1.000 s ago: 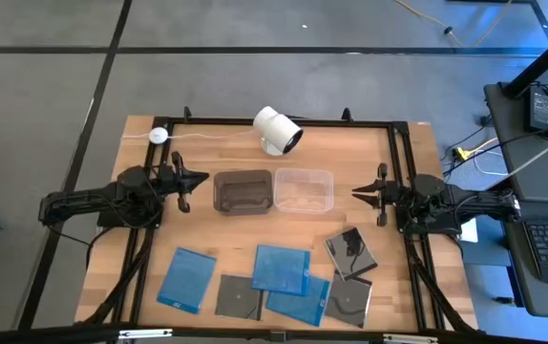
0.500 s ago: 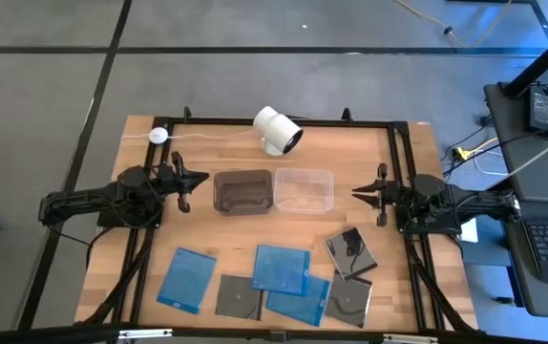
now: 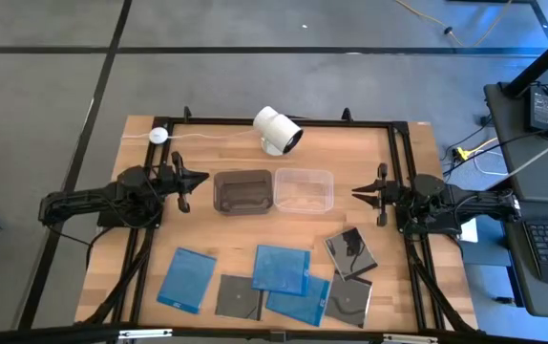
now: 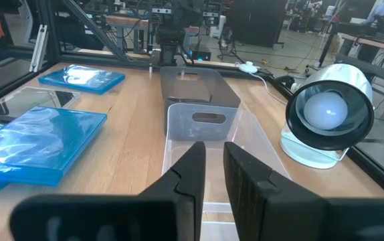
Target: Pick & place jewel cases by type
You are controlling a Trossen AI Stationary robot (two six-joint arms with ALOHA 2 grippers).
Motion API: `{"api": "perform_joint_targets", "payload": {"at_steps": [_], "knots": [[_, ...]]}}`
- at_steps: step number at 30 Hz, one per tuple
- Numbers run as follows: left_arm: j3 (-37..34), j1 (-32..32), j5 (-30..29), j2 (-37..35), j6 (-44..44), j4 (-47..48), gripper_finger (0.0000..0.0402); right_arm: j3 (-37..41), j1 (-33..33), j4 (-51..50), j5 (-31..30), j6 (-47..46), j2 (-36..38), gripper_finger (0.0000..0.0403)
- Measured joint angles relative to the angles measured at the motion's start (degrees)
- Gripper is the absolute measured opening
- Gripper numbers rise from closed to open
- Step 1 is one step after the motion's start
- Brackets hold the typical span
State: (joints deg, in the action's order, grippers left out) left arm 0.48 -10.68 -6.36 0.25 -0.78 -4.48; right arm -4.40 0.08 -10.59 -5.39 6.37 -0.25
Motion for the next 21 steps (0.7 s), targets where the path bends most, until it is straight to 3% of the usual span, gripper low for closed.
{"api": "perform_joint_targets", "payload": {"at_steps": [21], "knots": [[0.0, 0.0, 0.0, 0.0, 0.0, 0.0, 0.0013, 0.0, 0.0, 0.0, 0.0, 0.0, 0.0, 0.006]]}}
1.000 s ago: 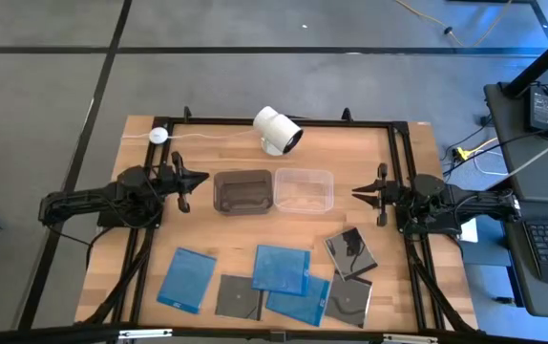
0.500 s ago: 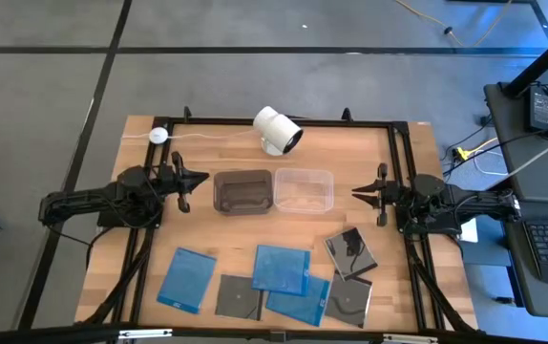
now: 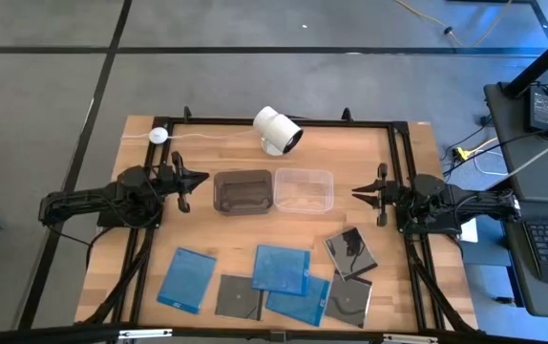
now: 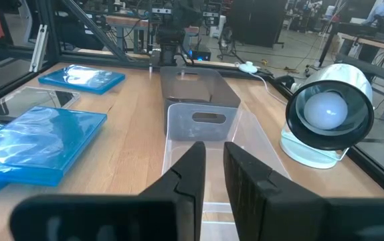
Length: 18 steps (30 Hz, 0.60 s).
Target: Pick & place jewel cases by type
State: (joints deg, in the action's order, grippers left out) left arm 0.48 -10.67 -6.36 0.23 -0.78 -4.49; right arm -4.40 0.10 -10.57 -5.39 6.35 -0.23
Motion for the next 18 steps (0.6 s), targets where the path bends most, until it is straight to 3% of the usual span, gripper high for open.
{"api": "perform_joint_targets", "payload": {"at_steps": [7, 12, 18], "knots": [[0.0, 0.0, 0.0, 0.0, 0.0, 0.0, 0.0013, 0.0, 0.0, 0.0, 0.0, 0.1, 0.0, 0.006], [0.0, 0.0, 0.0, 0.0, 0.0, 0.0, 0.0015, 0.0, 0.0, 0.1, -1.1, 7.7, 0.0, 0.006], [0.0, 0.0, 0.0, 0.0, 0.0, 0.0, 0.0015, 0.0, 0.0, 0.4, -6.6, 13.2, 0.0, 0.006]]}}
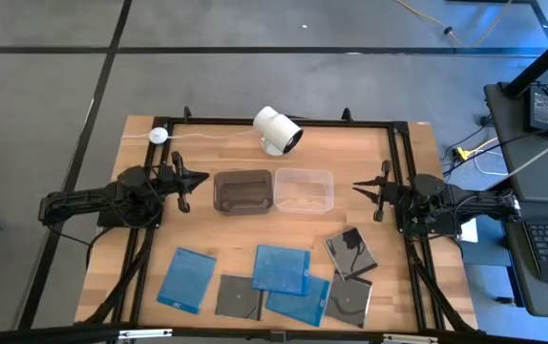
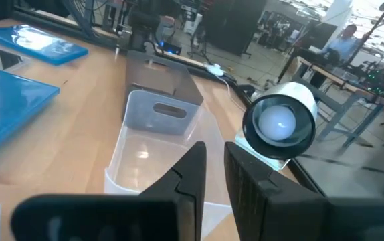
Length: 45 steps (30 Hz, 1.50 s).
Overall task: Pick & place jewel cases by type
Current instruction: Put the top right black cd case into the transparent bin
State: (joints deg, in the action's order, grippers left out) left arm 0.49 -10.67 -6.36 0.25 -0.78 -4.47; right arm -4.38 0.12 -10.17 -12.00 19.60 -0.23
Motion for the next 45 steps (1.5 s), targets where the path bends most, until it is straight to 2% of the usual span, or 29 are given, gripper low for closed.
{"api": "perform_joint_targets", "payload": {"at_steps": [6, 11, 15, 17, 22, 25, 36, 41, 45], "knots": [[0.0, 0.0, 0.0, 0.0, 0.2, 0.0, 0.0014, 0.0, 0.0, 0.0, 0.0, 0.0, 0.0, 0.006], [0.0, 0.0, 0.0, 0.0, 5.7, -0.4, 0.0011, 0.0, 0.0, 0.0, 0.1, -2.7, 0.0, 0.006], [0.0, 0.0, 0.0, 0.0, 6.2, -2.1, 0.0015, 0.0, 0.0, 0.2, 6.6, -21.0, 0.0, 0.006], [0.0, 0.1, 0.3, 0.0, 7.6, -2.2, 0.0016, 0.0, 0.0, 1.2, 9.0, -27.2, 0.0, 0.006], [0.0, 0.1, 1.3, 0.0, 9.6, -2.2, 0.0012, 0.0, 0.0, 0.9, 9.1, -39.6, 0.0, 0.006], [0.0, 0.1, 1.3, 0.0, 8.5, -2.2, 0.0011, 0.0, 0.0, 0.4, 9.1, -43.4, 0.0, 0.006], [0.0, 0.1, 1.3, 0.0, 6.1, -2.0, 0.0015, 0.0, 0.0, 0.4, 9.0, -45.1, 0.0, 0.006], [0.0, 0.1, 1.3, 0.0, 6.0, -1.8, 0.0015, 0.0, 0.0, -0.2, 4.2, -45.0, 0.0, 0.0061], [0.0, 0.1, 1.3, 0.0, 6.1, -1.8, 0.0014, 0.0, 0.0, -0.2, 4.1, -45.1, 0.0, 0.0077]]}}
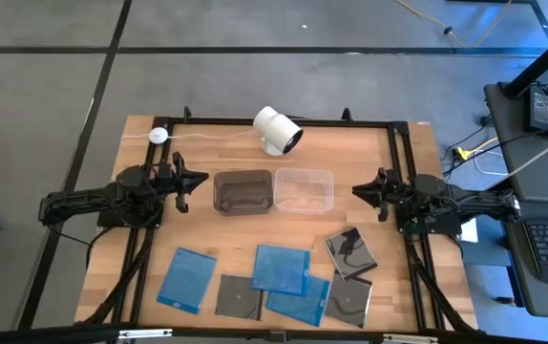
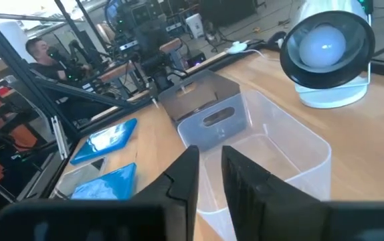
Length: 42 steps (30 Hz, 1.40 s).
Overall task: Pick & place jewel cases by type
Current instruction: Put the top right black cd case into the transparent bin
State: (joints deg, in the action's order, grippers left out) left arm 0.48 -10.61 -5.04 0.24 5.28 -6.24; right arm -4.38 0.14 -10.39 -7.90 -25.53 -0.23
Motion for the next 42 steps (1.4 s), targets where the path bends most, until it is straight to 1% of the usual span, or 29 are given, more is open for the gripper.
{"api": "perform_joint_targets", "payload": {"at_steps": [3, 7, 11, 15, 19, 22, 24, 29, 32, 34, 37, 39, 42], "knots": [[0.0, 0.0, 0.0, 0.0, 1.2, 0.0, 0.0022, 0.0, 0.0, 0.0, 0.0, -1.4, 0.0, 0.0109], [0.0, 0.0, 0.0, 0.0, 1.8, 0.0, 0.0048, 0.0, 0.0, 0.0, 0.0, -2.8, 0.0, 0.0166], [0.0, 0.0, 0.0, 0.0, 3.4, 0.0, 0.0091, 0.0, 0.0, 0.0, 0.0, -3.0, 0.0, 0.0212], [0.0, 0.0, 0.0, 0.0, 4.1, 0.0, 0.014, 0.0, 0.0, 0.0, 0.0, -4.8, 0.0, 0.0237], [0.0, 0.0, 0.0, 0.0, 5.4, 0.0, 0.0178, 0.0, 0.0, 0.0, -0.1, -2.9, 0.0, 0.0241], [0.0, 0.0, 0.0, 0.0, 8.9, 0.0, 0.0193, 0.0, 0.0, 0.0, 0.0, -2.8, 0.0, 0.0242], [0.0, 0.0, 0.0, 0.0, 12.3, 0.0, 0.0198, 0.0, 0.0, 0.0, 0.0, -4.0, 0.0, 0.0242], [0.0, 0.0, 0.1, 0.0, 16.2, -0.5, 0.0198, 0.0, 0.0, 0.3, 0.4, -4.0, 0.0, 0.0242], [0.0, 0.6, 0.7, 1.1, 17.6, -2.1, 0.0195, 0.0, 0.0, 2.9, 0.8, -2.4, 0.0, 0.0242], [0.0, 1.6, 1.2, 3.0, 17.1, -5.4, 0.0195, -0.1, 0.0, 6.2, 2.6, 1.3, 0.0, 0.0242], [0.0, 3.8, 1.1, 7.4, 14.1, -11.6, 0.0194, -1.8, -0.3, 7.2, 4.3, 10.7, -0.5, 0.0242], [0.0, 5.5, 0.8, 11.1, 12.3, -16.4, 0.0194, -3.5, -0.7, 8.5, 3.3, 15.7, -1.8, 0.024], [1.4, 8.1, -1.2, 17.8, 10.7, -20.4, 0.0194, -7.1, -1.3, 9.8, 1.7, 21.8, -5.4, 0.0234]]}}
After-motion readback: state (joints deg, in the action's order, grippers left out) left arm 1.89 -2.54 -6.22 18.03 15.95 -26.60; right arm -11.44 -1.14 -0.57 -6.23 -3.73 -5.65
